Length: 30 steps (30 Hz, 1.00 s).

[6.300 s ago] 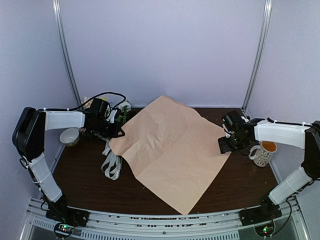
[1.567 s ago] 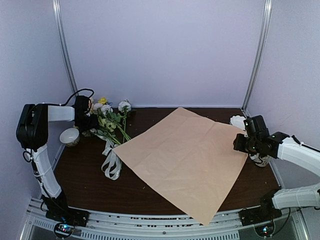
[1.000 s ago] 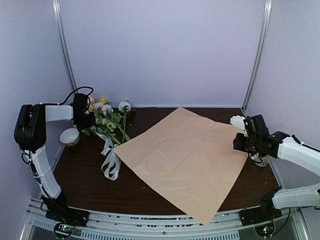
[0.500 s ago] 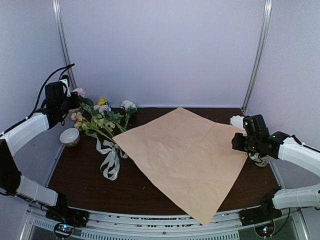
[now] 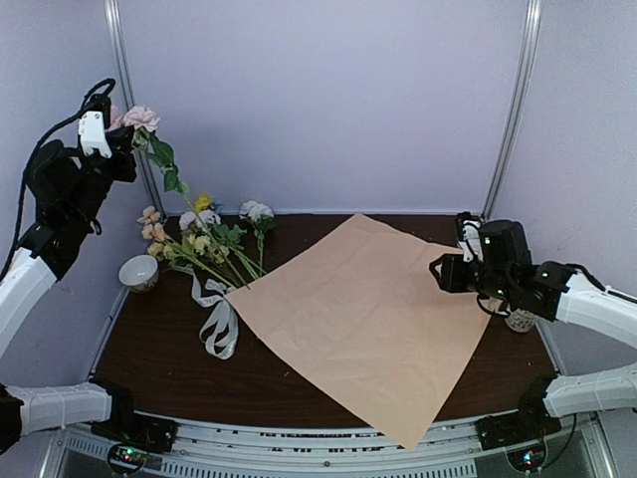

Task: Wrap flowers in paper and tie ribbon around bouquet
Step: Pass from the left arm to the right

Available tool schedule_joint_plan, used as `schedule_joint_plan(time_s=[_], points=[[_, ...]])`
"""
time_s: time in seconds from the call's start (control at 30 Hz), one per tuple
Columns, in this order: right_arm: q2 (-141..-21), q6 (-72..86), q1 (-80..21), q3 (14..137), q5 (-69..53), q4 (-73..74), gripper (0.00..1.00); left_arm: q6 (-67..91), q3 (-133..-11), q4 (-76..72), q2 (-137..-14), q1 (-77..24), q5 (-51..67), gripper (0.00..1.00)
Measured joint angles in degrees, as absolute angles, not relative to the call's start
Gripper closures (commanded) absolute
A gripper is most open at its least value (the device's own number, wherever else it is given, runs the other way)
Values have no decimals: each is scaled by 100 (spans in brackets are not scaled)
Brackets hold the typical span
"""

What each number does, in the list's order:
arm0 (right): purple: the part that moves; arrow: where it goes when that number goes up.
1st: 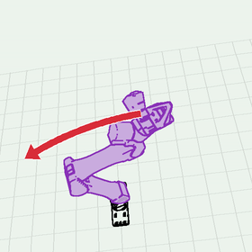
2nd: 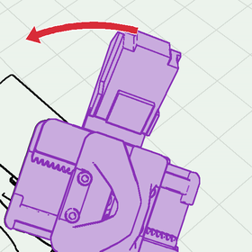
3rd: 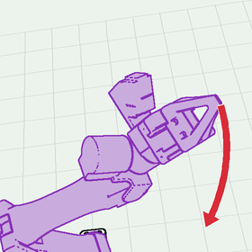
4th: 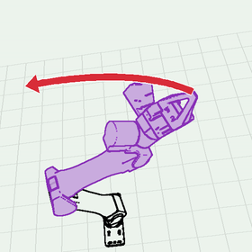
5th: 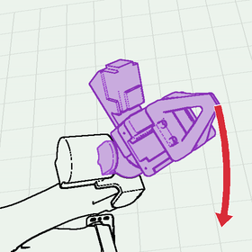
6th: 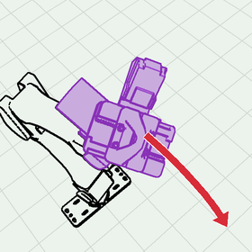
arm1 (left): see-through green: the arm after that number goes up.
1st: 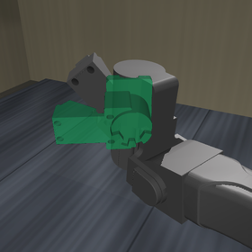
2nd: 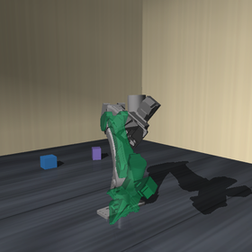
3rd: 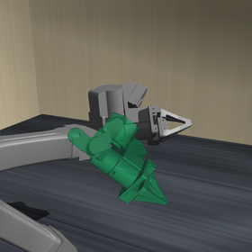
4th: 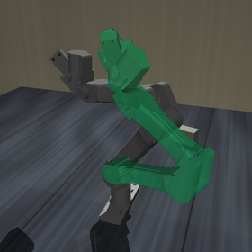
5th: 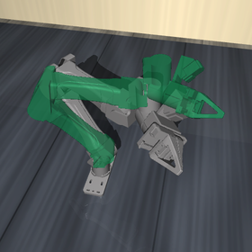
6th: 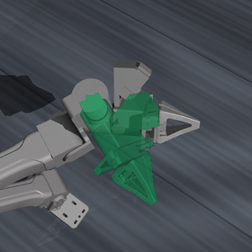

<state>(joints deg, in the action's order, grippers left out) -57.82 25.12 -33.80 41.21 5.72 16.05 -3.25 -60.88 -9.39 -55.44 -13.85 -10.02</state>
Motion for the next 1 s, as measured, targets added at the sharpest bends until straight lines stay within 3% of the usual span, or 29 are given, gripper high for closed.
schedule_joint_plan(time_s=[0.17, 0.27, 0.43, 0.57, 0.73, 0.77, 0.9, 0.93, 1.0], points=[[-6020, 2095, -4200, 4626, 32, 1041, 52, -106, -6534, -720, -5478, -1728, -113, 100], [-6429, 1815, -4862, 5245, -414, 489, 46, 117, -6619, -674, -5487, -2093, 301, 100], [-7391, 1525, -5666, 6499, -965, -224, 12, 473, -6726, -648, -5732, -2790, 856, 100], [-8147, 1503, -6055, 7275, -1332, -735, 10, 757, -6729, -718, -5922, -3148, 1138, 100], [-8952, 1614, -6292, 7769, -1422, -930, 22, 1044, -6729, -849, -6055, -3310, 1313, 100], [-9089, 1667, -6294, 7804, -1422, -947, 31, 1090, -6729, -886, -6073, -3312, 1330, 100], [-9432, 1848, -6294, 7876, -1422, -941, 90, 1188, -6729, -958, -6084, -3323, 1387, 100], [-9474, 1855, -6294, 7905, -1417, -919, 100, 1201, -6729, -972, -6084, -3323, 1391, 100], [-9513, 1933, -6285, 7937, -1369, -884, 100, 1219, -6729, -974, -6088, -3323, 1380, 96]])
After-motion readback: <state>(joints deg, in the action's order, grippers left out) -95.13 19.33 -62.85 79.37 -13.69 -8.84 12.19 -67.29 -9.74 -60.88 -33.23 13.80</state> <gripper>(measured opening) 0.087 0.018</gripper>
